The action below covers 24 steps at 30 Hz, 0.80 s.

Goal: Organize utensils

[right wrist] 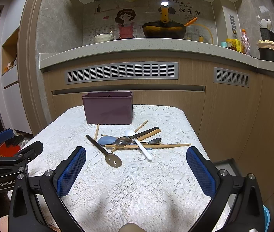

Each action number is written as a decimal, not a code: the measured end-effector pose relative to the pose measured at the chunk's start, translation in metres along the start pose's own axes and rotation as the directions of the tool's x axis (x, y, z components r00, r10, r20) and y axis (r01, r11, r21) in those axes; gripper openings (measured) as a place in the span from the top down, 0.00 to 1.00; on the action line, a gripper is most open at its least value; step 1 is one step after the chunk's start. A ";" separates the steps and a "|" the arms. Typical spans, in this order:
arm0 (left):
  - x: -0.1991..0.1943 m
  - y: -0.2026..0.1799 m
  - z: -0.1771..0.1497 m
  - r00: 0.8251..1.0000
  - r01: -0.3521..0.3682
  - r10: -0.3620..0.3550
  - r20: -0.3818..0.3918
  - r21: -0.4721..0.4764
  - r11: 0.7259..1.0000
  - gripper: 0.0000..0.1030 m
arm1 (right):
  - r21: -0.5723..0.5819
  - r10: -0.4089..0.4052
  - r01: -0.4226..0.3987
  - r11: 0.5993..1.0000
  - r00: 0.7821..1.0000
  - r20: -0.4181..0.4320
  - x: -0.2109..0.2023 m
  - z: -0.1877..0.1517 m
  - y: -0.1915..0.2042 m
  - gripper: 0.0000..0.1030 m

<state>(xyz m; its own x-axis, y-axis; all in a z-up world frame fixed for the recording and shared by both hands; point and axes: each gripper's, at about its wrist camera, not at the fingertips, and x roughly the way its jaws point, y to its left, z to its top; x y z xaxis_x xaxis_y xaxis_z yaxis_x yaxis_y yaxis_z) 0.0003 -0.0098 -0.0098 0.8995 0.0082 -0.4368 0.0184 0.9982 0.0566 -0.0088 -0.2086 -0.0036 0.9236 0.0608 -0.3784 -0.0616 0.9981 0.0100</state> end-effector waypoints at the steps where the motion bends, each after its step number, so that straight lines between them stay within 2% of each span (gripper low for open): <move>1: 0.000 0.000 0.000 1.000 0.000 0.000 0.000 0.000 1.000 0.00 | 0.000 0.000 0.000 1.000 1.000 -0.002 0.000 0.000 0.000 0.00; 24: -0.007 0.000 0.007 1.000 0.001 -0.001 0.009 0.002 1.000 0.00 | 0.009 -0.007 0.007 1.000 1.000 -0.022 0.002 -0.001 -0.003 0.00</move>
<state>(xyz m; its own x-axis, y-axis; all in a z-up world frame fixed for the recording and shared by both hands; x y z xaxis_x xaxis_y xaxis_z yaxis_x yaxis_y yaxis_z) -0.0027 -0.0106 -0.0001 0.9033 0.0066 -0.4289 0.0204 0.9981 0.0584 -0.0073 -0.2114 -0.0047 0.9153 0.0537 -0.3992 -0.0519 0.9985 0.0155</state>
